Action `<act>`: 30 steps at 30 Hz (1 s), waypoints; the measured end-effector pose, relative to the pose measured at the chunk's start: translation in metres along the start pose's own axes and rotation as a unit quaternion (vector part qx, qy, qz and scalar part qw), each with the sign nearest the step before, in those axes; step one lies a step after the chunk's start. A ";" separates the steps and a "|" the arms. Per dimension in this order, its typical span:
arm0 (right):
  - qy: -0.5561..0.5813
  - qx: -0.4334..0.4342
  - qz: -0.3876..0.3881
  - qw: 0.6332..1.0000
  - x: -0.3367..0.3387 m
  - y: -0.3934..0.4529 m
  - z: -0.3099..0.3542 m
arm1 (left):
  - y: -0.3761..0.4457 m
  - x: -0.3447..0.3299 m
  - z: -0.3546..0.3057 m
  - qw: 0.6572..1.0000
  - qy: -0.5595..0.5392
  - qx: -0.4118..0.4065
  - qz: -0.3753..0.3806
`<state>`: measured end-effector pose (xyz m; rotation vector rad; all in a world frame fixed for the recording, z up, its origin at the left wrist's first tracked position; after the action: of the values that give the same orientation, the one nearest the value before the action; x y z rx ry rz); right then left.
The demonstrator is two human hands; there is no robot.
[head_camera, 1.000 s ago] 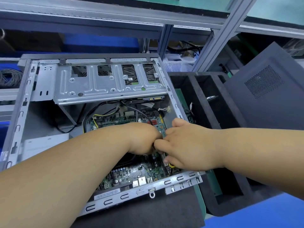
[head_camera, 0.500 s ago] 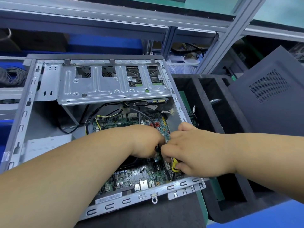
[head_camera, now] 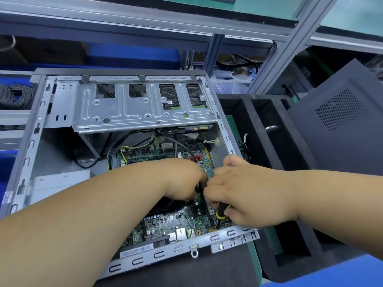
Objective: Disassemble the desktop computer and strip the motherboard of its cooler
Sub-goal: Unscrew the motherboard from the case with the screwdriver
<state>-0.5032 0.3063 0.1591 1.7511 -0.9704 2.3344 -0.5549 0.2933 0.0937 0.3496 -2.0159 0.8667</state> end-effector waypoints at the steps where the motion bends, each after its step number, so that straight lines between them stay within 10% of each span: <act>1: -0.008 -0.003 -0.003 1.000 0.000 0.000 0.000 | 0.000 0.000 0.000 1.000 0.003 -0.001 -0.001; 30: -0.019 -0.071 -0.044 0.996 0.001 -0.006 -0.011 | -0.004 0.003 -0.006 0.999 0.035 -0.009 -0.009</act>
<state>-0.5104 0.3166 0.1611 1.7524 -1.0167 2.1307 -0.5504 0.2946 0.1001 0.3220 -1.9520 0.8389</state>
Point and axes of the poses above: each hand's wrist, its own y-axis towards the middle knuckle, its own x-axis out of the back of the hand, z = x × y, the point moved 10 cm from there along y, towards the middle knuckle, and after that the axes turned 4 degrees about x, right-handed, at the moved point
